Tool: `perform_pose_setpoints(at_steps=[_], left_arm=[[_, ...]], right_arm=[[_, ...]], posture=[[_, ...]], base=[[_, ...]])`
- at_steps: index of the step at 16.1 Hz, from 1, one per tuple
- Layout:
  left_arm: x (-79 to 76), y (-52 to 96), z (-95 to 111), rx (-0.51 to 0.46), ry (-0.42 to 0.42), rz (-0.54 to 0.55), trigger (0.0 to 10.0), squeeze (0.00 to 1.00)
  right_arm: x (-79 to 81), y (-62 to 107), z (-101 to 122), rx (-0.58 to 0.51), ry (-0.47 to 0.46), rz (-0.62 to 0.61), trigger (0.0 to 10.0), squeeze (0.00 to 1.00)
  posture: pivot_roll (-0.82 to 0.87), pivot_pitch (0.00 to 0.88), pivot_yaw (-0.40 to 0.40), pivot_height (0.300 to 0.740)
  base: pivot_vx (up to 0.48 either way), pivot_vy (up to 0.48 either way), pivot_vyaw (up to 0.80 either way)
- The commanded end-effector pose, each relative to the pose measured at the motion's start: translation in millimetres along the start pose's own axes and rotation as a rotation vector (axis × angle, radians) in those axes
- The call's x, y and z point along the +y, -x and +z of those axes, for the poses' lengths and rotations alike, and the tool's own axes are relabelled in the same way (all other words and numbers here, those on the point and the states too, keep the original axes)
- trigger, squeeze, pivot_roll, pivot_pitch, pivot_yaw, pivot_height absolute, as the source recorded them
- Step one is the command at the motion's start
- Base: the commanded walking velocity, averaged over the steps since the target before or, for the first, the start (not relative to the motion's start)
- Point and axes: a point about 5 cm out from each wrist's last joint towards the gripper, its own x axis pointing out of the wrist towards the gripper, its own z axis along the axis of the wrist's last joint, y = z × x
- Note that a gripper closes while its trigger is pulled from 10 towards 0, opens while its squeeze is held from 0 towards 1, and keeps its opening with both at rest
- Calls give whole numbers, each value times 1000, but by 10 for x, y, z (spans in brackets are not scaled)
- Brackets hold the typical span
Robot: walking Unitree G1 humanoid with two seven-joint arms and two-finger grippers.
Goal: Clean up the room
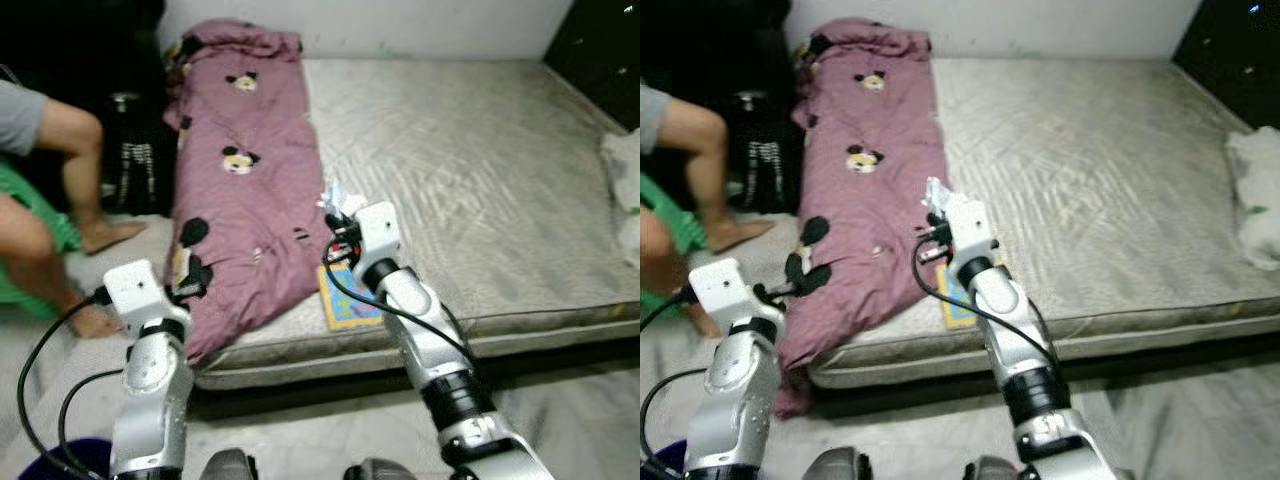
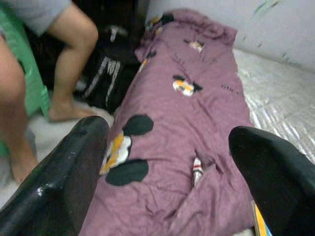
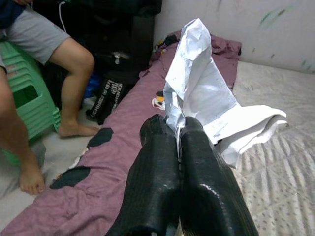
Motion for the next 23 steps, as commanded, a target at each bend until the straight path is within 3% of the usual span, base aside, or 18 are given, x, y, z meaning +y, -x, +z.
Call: perform_pose_setpoints(at_steps=[1,17,23], left_arm=[[-60,4,63,-37,-15,-24,10000,0],[-6,25,98,-79,-51,1,10000,0],[12,54,131,-105,-70,26,10000,0]], right_arm=[[-41,10,26,-15,18,-11,10000,0],[-2,-13,21,-21,3,-3,10000,0],[155,-142,88,-47,-8,58,10000,0]], posture=[[-34,39,-33,740],[-18,7,-25,740],[35,0,-52,740]], base=[[0,0,800],[0,0,800],[0,0,800]])
